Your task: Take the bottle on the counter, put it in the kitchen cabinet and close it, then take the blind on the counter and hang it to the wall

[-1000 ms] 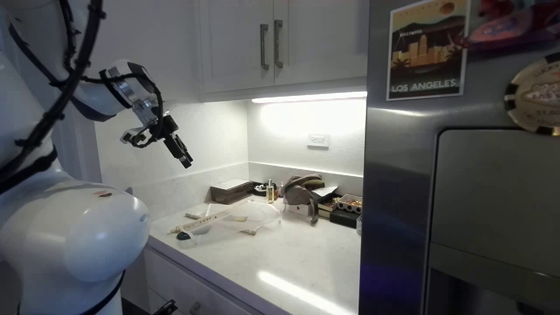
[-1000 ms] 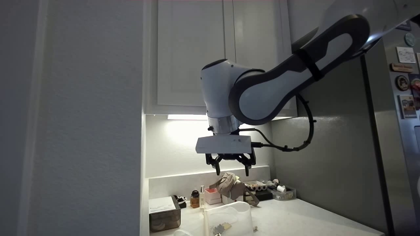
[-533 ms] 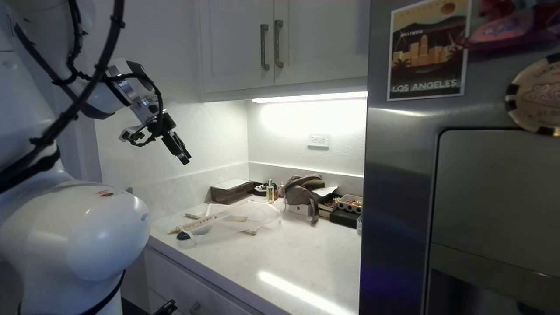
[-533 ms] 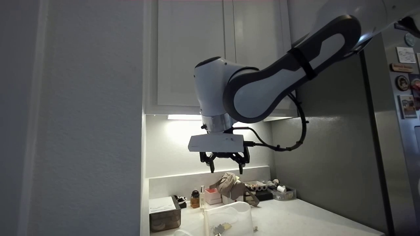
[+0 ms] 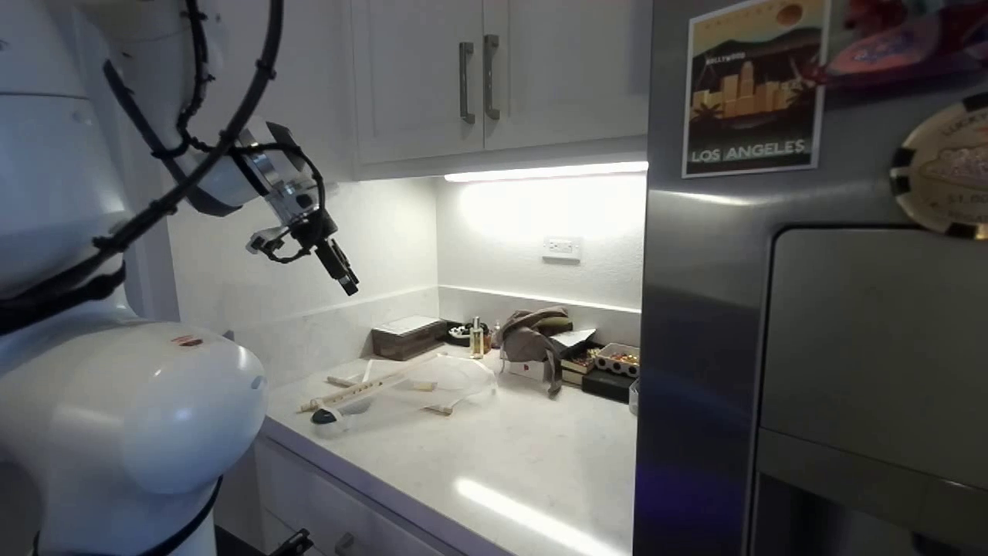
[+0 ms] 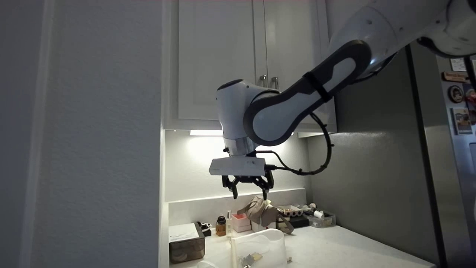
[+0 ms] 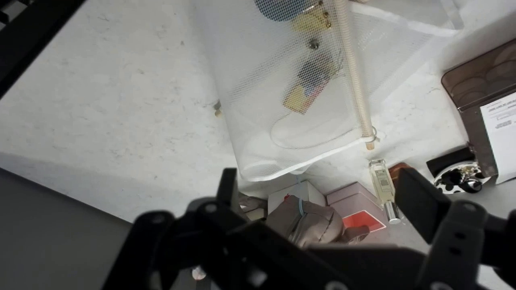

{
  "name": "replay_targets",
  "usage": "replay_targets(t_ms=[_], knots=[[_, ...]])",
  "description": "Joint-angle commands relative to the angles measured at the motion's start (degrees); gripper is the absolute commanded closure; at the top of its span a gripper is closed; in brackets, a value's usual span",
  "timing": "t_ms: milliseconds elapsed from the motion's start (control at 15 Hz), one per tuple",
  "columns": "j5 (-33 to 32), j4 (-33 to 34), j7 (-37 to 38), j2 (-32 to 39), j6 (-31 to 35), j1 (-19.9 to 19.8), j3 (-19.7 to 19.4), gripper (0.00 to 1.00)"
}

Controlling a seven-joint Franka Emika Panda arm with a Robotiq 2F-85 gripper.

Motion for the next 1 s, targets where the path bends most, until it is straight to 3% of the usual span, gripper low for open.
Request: replay_targets(t_ms=[0,533,933], knots=[[-2.8,7.6,-0.8,10.6,1.6,1.1,-3.2,0.0],[-1.0,20.7,-5.4,26.9,-0.6,8.4,-11.1,0.0],[2.9,28.2,-8.6,34.1,-9.1,11.7,-15.7,0.0]])
